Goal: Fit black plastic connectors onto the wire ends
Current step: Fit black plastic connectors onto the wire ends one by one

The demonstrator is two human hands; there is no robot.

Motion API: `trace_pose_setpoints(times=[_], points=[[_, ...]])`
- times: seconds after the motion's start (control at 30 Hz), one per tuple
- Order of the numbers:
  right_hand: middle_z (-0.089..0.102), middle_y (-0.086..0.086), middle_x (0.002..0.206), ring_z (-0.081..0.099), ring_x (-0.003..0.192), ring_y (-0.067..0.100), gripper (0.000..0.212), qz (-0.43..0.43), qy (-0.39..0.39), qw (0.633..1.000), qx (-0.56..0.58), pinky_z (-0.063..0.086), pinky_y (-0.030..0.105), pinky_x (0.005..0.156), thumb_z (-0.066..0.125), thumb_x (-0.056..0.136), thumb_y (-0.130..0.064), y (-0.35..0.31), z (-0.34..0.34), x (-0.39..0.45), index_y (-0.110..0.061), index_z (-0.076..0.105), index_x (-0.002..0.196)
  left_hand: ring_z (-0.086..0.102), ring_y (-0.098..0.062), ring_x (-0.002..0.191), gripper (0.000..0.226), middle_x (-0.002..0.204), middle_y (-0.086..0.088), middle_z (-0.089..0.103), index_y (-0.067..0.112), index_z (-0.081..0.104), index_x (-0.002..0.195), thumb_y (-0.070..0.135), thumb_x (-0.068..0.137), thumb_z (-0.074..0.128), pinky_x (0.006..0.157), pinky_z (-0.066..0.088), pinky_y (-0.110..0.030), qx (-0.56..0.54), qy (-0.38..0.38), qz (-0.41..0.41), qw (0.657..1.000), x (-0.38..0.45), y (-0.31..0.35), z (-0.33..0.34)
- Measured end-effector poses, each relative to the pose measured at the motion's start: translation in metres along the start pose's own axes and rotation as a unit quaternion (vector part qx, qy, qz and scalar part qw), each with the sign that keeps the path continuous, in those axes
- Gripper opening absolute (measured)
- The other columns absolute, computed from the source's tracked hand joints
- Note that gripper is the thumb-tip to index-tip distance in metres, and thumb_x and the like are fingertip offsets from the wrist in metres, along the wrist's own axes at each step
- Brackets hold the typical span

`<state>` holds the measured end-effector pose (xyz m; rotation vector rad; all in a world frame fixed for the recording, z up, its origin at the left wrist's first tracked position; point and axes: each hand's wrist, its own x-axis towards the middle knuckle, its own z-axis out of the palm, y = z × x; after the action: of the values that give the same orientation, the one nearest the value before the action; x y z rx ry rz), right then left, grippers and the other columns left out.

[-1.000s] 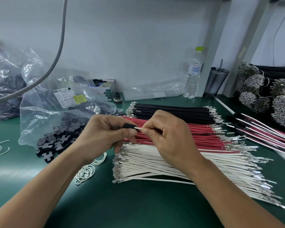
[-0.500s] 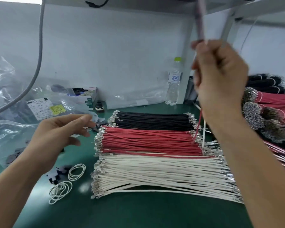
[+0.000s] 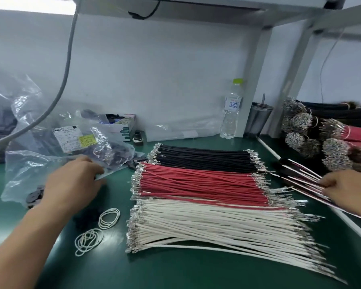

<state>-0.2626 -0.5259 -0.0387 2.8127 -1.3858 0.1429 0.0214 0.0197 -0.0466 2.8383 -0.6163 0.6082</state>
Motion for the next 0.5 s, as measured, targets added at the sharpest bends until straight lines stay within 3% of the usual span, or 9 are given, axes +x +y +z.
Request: trace_pose_setpoints(times=[0.1, 0.23, 0.37, 0.5], points=[[0.067, 0.003, 0.076, 0.064, 0.077, 0.031, 0.020, -0.019, 0.092, 0.995, -0.024, 0.058, 0.043, 0.073, 0.062, 0.064, -0.026, -0.021, -0.001, -0.003, -0.030, 0.077, 0.076, 0.066, -0.025, 0.096, 0.018, 0.117, 0.003, 0.064, 0.032, 0.080, 0.108, 0.031, 0.091, 0.073, 0.069, 0.057, -0.035, 0.011, 0.009, -0.009, 1.000, 0.000, 0.002, -0.001], [0.067, -0.006, 0.090, 0.063, 0.088, 0.025, 0.022, -0.165, 0.197, 0.966, 0.038, 0.046, 0.028, 0.065, 0.072, 0.081, -0.019, -0.125, -0.034, -0.042, -0.040, 0.077, 0.085, 0.064, -0.026, 0.105, 0.026, 0.119, 0.002, 0.063, 0.033, 0.075, 0.120, 0.030, 0.096, 0.065, 0.075, 0.058, -0.037, 0.058, -0.020, -0.018, 0.998, 0.001, 0.006, -0.003], [0.072, -0.015, 0.109, 0.064, 0.100, 0.008, 0.024, -0.309, 0.086, 0.925, 0.204, 0.049, 0.030, 0.087, 0.065, 0.094, -0.020, -0.243, -0.038, -0.059, -0.035, 0.076, 0.108, 0.064, -0.030, 0.103, 0.024, 0.116, -0.001, 0.061, 0.030, 0.078, 0.115, 0.024, 0.097, 0.065, 0.076, 0.059, -0.044, 0.038, -0.017, -0.037, 0.998, 0.001, 0.008, -0.003], [0.064, -0.004, 0.135, 0.058, 0.125, 0.019, 0.034, -0.361, 0.014, 0.910, 0.204, 0.045, 0.036, 0.101, 0.058, 0.100, -0.029, -0.314, -0.018, -0.055, -0.027, 0.063, 0.134, 0.063, -0.033, 0.098, 0.016, 0.109, -0.005, 0.056, 0.020, 0.081, 0.103, 0.022, 0.094, 0.068, 0.077, 0.057, -0.046, 0.038, -0.027, -0.040, 0.998, 0.002, 0.003, 0.000]])
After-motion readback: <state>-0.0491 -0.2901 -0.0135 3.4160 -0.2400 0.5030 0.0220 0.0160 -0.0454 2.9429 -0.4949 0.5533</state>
